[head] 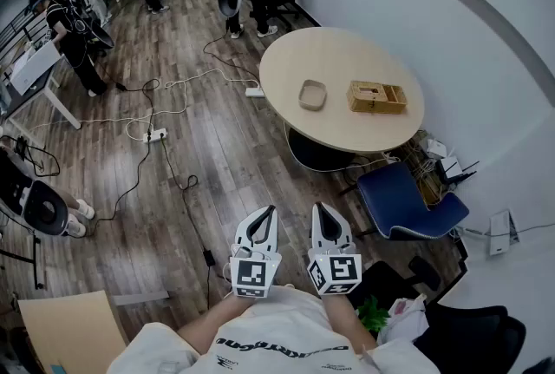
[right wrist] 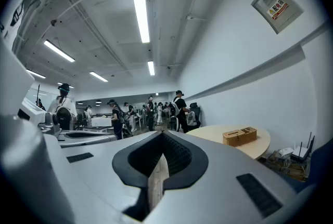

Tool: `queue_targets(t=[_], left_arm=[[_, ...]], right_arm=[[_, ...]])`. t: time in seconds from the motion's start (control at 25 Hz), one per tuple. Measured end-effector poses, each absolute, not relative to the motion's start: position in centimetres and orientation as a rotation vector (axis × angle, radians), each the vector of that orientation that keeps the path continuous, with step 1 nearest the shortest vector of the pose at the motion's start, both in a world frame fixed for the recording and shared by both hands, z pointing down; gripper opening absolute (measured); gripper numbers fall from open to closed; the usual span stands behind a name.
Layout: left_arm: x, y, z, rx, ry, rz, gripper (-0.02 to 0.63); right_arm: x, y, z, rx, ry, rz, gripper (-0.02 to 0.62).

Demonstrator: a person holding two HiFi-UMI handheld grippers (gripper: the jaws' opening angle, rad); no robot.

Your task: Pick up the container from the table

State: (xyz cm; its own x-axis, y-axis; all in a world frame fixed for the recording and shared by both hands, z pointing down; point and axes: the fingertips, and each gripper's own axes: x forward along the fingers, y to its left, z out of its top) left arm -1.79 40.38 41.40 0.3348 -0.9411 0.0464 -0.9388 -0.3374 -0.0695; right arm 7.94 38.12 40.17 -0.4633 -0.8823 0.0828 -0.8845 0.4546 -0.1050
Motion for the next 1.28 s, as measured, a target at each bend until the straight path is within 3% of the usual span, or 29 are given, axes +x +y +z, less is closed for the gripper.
queue_targets(t=[1.28], left_arm=[[-9.4, 32.6, 43.8, -2.726, 1.676, -0.044, 0.015]], right_arm=[[0.6, 32.1, 42.0, 1.740, -2.578, 0.254, 0.032]])
